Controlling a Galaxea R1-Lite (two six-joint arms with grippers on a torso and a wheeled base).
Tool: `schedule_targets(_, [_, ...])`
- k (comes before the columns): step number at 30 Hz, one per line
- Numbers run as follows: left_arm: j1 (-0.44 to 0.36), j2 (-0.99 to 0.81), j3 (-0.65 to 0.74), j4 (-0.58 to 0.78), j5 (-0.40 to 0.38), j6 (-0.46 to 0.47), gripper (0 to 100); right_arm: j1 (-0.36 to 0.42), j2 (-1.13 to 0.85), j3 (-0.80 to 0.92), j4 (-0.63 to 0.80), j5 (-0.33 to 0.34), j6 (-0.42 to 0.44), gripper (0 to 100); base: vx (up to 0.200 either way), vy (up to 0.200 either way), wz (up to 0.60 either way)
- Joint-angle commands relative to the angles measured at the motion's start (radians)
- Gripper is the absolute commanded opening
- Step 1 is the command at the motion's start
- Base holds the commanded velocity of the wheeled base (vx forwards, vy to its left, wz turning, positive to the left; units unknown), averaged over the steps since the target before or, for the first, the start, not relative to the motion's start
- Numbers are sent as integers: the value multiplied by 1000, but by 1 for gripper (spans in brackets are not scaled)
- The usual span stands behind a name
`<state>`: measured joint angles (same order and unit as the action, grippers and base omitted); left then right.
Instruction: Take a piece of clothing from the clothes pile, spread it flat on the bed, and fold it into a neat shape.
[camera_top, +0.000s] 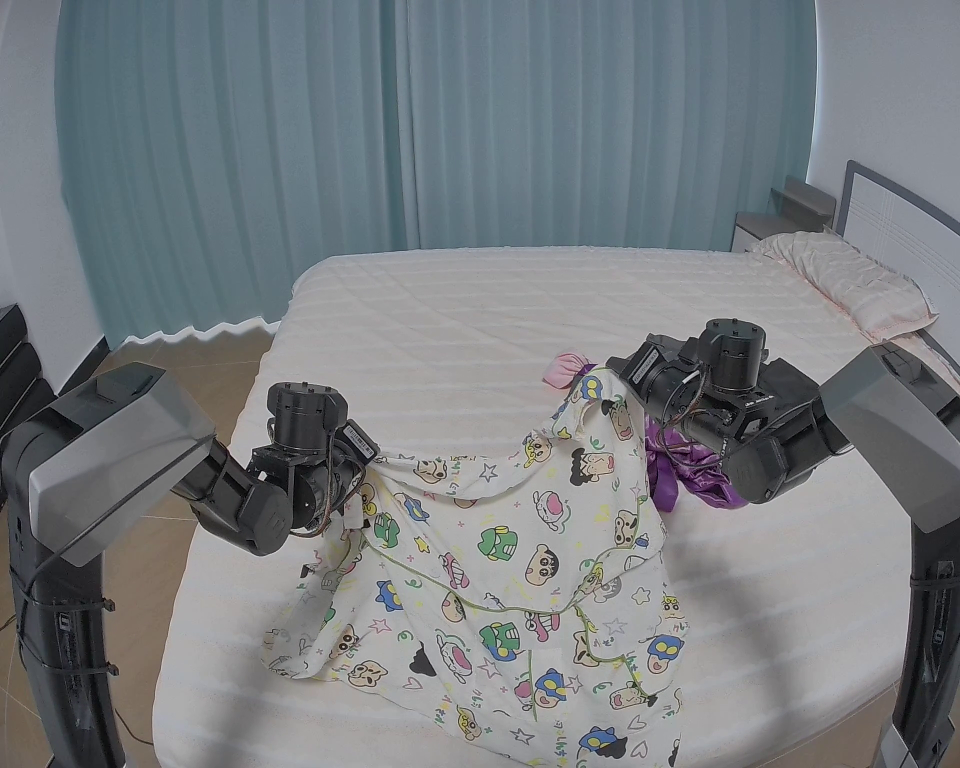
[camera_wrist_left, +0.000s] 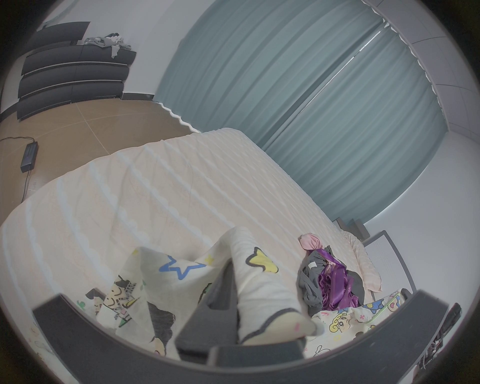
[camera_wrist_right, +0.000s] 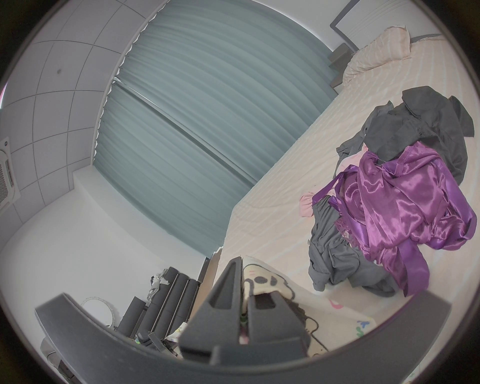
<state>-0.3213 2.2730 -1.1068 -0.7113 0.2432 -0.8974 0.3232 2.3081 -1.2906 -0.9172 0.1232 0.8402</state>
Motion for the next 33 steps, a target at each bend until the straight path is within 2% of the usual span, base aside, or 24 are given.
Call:
schedule_targets(1, [18, 33, -30, 1, 1, -1, 0, 8, 57, -59, 17, -23, -1, 0, 0, 0, 0])
schedule_targets(6, [36, 77, -65, 3, 2, -1, 0, 11, 159, -199, 90, -88, 10, 0, 0, 0, 0])
schedule_targets(7, [42, 92, -76, 3, 5, -1, 100, 19, 183, -237, 106, -105, 33, 0, 0, 0, 0])
schedule_targets(9, [48, 102, -82, 3, 11, -1, 100, 25, 195, -259, 116, -109, 53, 0, 0, 0, 0])
schedule_targets(10, [56, 115, -91, 3, 21, -1, 100, 30, 211, -291, 147, -111, 88, 100, 0, 0, 0])
schedule_targets(13, [76, 131, -99, 3, 28, -1, 100, 33, 252, -374, 228, -119, 122, 100, 0, 0, 0])
schedule_targets(17, [107, 140, -108, 3, 28, -1, 100, 25, 280, -443, 250, -163, 126, 100, 0, 0, 0])
schedule_targets(25, [174, 163, -137, 6, 30, -1, 100, 19, 298, -507, 294, -177, 157, 100, 0, 0, 0])
schedule_targets(33, [234, 197, -248, 116, 28, 0, 100, 20, 303, -585, 396, -174, 194, 100, 0, 0, 0])
